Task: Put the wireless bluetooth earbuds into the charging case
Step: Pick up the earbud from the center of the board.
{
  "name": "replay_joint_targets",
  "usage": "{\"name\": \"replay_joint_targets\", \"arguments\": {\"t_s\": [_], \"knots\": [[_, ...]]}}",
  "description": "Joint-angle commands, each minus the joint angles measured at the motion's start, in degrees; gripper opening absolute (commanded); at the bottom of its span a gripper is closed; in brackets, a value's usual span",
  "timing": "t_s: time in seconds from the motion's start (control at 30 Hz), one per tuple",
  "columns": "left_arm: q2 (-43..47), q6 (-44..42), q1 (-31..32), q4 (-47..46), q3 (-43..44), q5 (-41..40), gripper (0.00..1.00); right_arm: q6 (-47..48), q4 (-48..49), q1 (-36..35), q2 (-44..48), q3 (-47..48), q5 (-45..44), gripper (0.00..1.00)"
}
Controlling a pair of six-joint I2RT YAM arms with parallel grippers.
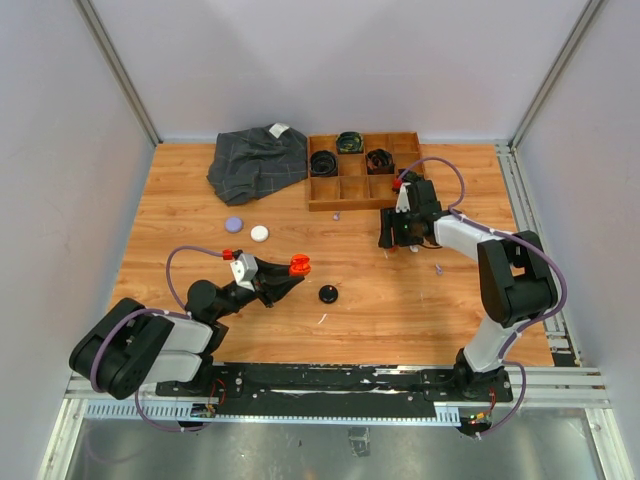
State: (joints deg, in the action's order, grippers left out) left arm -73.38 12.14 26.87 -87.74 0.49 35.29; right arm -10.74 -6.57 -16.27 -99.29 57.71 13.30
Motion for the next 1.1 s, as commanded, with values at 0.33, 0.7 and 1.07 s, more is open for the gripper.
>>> {"name": "replay_joint_targets", "arguments": {"t_s": [0.33,0.7,1.07], "knots": [[-0.22,0.20,0.37,-13.80,-2.51,0.56,0.02,-0.20,-6.51,0.60,0.89,-0.65,7.13,0.57],[-0.02,0.60,0.37,-13.86,-2.43,0.75,0.02,2.65,-12.42,-3.93,1.51,2.25,0.05,0.53],[0.50,0.61,0.37,-13.80,-2.60,0.66,0.02,4.61,-12.41,-6.36,-1.06,5.25,-7.50,0.46]]}}
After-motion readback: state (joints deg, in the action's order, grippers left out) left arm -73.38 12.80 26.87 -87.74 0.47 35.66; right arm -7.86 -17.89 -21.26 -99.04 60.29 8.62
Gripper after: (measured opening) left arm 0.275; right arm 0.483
